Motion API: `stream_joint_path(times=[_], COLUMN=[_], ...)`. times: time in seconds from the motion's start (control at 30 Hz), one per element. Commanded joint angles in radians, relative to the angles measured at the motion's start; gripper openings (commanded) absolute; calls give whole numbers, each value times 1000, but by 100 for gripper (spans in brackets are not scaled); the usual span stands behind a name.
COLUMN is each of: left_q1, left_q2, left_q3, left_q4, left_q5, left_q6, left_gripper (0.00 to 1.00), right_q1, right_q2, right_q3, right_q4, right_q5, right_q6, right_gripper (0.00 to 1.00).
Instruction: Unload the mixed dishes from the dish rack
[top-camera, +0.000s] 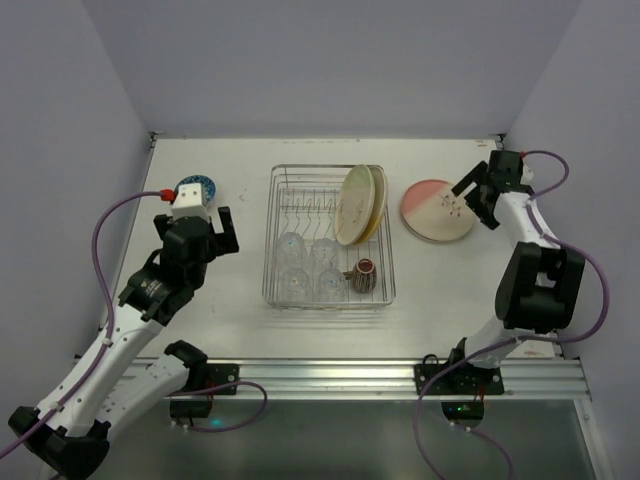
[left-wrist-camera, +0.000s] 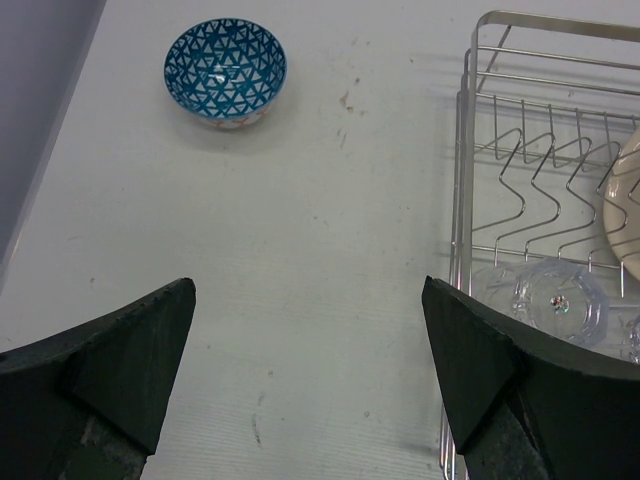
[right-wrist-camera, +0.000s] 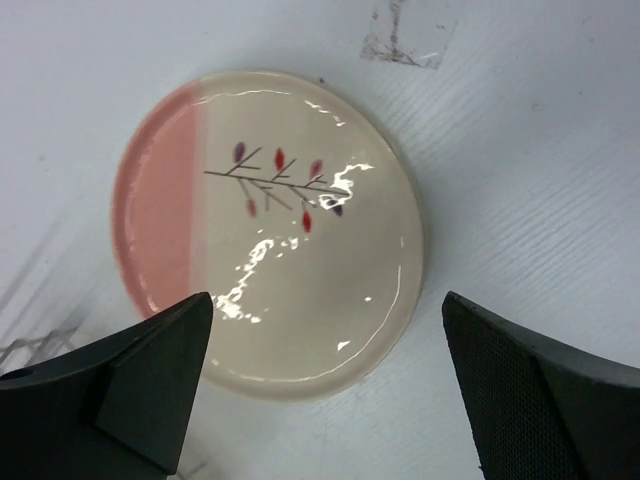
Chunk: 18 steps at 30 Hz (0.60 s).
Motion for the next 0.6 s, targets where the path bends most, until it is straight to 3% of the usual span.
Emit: stream_joint_path(times=[0.0,0.1,0.13,0.27,0.4,0.57], left_q1=[11,31,36,48,50,50], left_q2=[10,16,16,13,24,25], left_q3=[-1,5,4,1,1,-5], left_q4=[36,30,30,39,39,44], left_q5=[-38,-53,-50,-37,-26,-15], left_q6=[-11,-18,-18,-14,-12,-9], left_gripper=[100,100,100,100,100,100], right_q1=[62,79,80,134,276,409], right_q2=[-177,-289,-320,-397,-363,-302], right_q3=[12,-3,-23,-28,49,155], right_q4=[-1,20,52,56,-33,-131], right_q5=[67,-78,-208,-327,-280,-143], right_q6=[-84,-109,-112,-117,-135,-178], right_gripper=[99,99,99,94,84,78])
